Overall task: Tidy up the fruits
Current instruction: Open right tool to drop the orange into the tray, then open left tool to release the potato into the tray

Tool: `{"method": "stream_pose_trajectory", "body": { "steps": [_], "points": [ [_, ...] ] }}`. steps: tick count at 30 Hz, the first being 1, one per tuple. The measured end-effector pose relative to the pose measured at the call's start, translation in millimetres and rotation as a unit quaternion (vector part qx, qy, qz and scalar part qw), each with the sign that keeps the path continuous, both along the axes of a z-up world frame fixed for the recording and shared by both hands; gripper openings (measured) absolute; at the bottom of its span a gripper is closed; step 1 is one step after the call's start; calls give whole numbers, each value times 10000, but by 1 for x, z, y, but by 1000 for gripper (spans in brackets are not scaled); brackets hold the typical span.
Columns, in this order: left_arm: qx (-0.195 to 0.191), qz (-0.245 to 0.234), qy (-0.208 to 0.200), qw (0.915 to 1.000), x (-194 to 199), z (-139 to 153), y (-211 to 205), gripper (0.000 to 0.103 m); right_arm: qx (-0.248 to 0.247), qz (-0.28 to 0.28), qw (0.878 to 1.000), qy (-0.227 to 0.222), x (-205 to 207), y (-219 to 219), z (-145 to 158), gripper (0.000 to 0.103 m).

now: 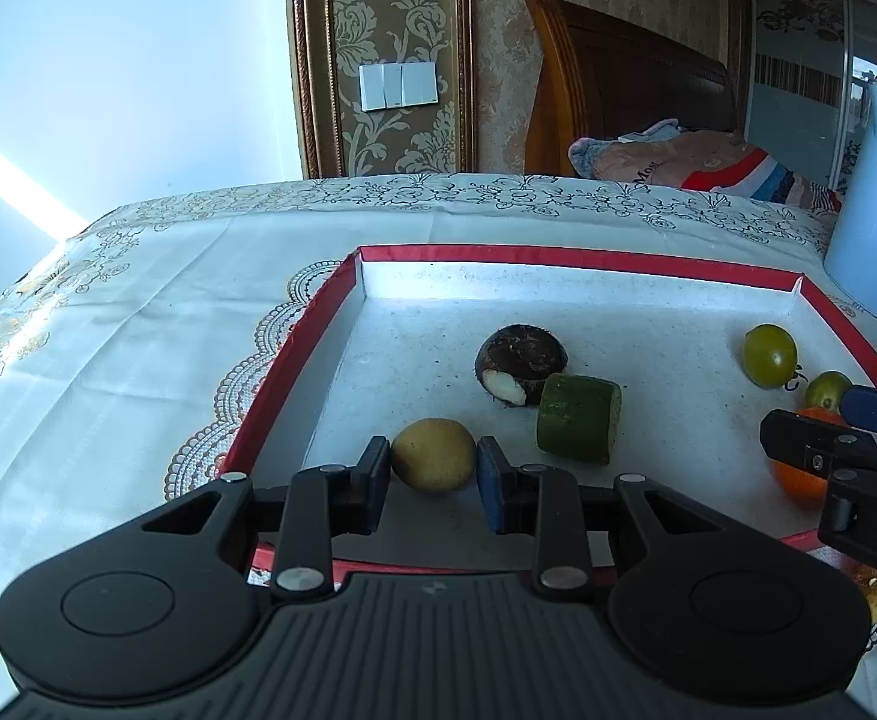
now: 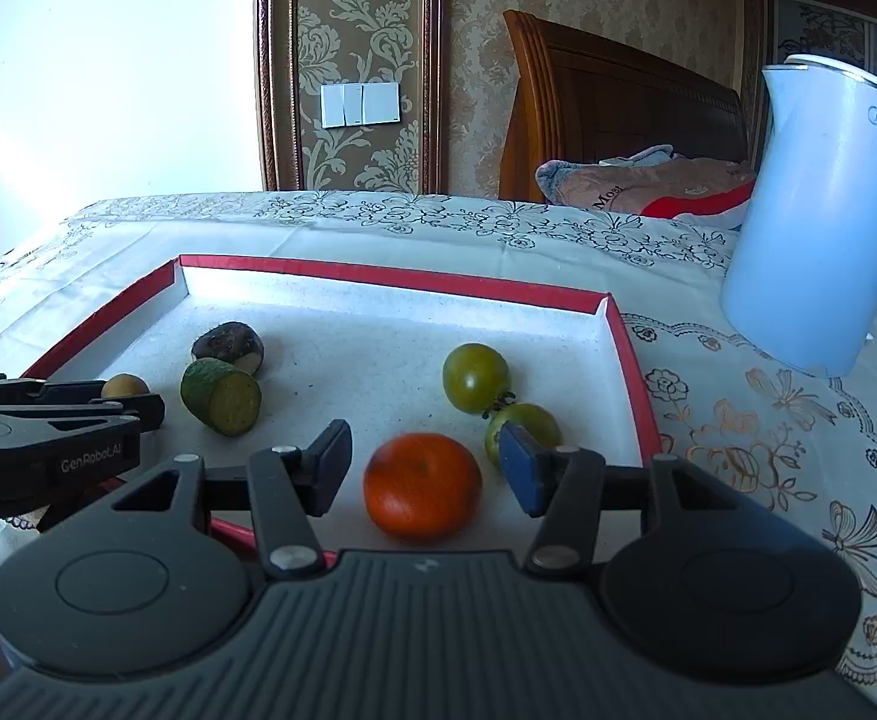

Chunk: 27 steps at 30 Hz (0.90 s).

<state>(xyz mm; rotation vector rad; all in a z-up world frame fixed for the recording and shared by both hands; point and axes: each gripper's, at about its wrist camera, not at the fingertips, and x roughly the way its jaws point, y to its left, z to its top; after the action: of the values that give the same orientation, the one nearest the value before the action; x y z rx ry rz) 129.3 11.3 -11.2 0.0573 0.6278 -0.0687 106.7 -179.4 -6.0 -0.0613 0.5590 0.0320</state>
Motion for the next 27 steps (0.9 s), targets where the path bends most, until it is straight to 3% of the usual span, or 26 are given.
{"method": "stream_pose_trajectory", "body": {
  "steps": [4, 8, 16, 21, 27],
  "points": [
    [-122, 8, -5, 9999, -3, 2, 5, 30, -20, 11, 10000, -27, -3, 1, 0, 52],
    [-285, -10, -22, 9996, -7, 5, 13, 30, 2, 3, 10000, -86, -8, 0, 2, 60],
    [-588, 8, -311, 9978, -20, 17, 31, 30, 75, -20, 9999, -146, -17, -4, 4, 60],
    [-865, -3, -458, 9952, -33, 24, 45, 30, 192, -59, 9995, -241, -24, -10, 9, 67],
    [-783, -118, -500, 9956, -53, 19, 50, 30, 363, -105, 9990, -252, -33, -18, 13, 67]
  ]
}}
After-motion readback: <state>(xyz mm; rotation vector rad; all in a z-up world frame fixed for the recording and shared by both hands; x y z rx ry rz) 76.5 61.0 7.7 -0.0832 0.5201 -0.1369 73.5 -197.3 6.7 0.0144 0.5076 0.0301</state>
